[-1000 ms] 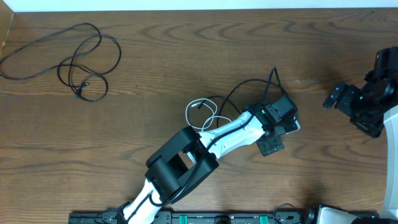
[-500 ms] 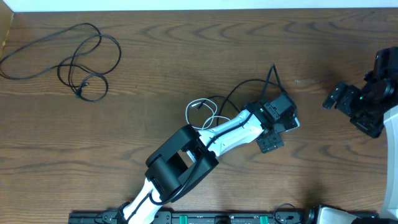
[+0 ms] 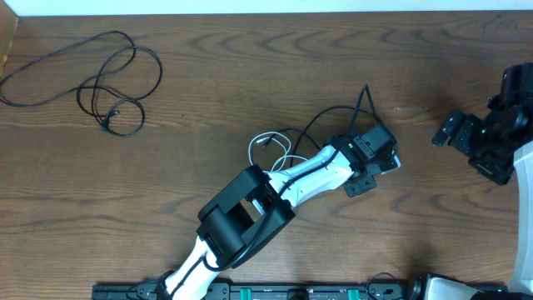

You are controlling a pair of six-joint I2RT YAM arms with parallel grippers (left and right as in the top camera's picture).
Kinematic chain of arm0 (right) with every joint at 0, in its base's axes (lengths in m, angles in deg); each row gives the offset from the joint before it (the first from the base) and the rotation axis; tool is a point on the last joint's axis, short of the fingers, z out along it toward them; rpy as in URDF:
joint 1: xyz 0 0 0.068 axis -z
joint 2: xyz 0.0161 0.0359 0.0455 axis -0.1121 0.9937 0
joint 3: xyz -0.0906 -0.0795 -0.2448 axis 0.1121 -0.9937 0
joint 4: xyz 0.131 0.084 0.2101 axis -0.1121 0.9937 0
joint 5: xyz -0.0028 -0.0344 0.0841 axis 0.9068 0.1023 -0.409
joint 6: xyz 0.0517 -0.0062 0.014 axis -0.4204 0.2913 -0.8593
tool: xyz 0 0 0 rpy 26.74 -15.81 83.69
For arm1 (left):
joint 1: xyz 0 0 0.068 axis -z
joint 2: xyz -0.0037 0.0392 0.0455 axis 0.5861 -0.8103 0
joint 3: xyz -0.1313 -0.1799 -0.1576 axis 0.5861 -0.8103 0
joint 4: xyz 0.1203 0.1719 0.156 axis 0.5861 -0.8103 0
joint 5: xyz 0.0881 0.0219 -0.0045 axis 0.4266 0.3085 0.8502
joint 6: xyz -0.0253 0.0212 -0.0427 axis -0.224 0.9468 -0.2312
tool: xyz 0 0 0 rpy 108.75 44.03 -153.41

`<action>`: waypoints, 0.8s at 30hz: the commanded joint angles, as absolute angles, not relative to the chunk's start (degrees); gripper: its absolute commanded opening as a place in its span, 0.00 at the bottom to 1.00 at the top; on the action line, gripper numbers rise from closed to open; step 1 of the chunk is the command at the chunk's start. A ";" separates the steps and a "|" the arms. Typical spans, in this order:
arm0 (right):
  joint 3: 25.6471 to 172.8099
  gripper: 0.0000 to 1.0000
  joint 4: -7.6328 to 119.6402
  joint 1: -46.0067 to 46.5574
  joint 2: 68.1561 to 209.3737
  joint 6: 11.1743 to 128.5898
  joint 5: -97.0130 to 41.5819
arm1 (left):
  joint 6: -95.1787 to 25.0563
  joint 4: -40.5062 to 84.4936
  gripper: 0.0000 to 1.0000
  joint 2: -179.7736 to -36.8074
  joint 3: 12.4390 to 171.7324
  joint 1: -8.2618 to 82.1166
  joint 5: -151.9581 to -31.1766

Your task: Untangle cables

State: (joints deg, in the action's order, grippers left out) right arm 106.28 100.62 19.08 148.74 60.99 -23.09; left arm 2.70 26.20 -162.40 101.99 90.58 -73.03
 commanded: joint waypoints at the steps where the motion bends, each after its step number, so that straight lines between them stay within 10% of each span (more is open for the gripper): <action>1: 106.19 0.99 100.82 19.41 149.05 61.77 -23.27 | 2.33 25.04 0.08 -165.94 101.24 90.42 -73.75; 24: 106.19 0.99 101.37 19.41 149.05 61.77 -23.27 | -20.62 25.92 0.08 -140.28 104.59 87.58 -81.10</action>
State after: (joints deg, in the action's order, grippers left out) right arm 106.28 100.84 19.08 148.74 60.99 -23.09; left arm -17.70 26.29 -145.87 103.04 89.55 -76.60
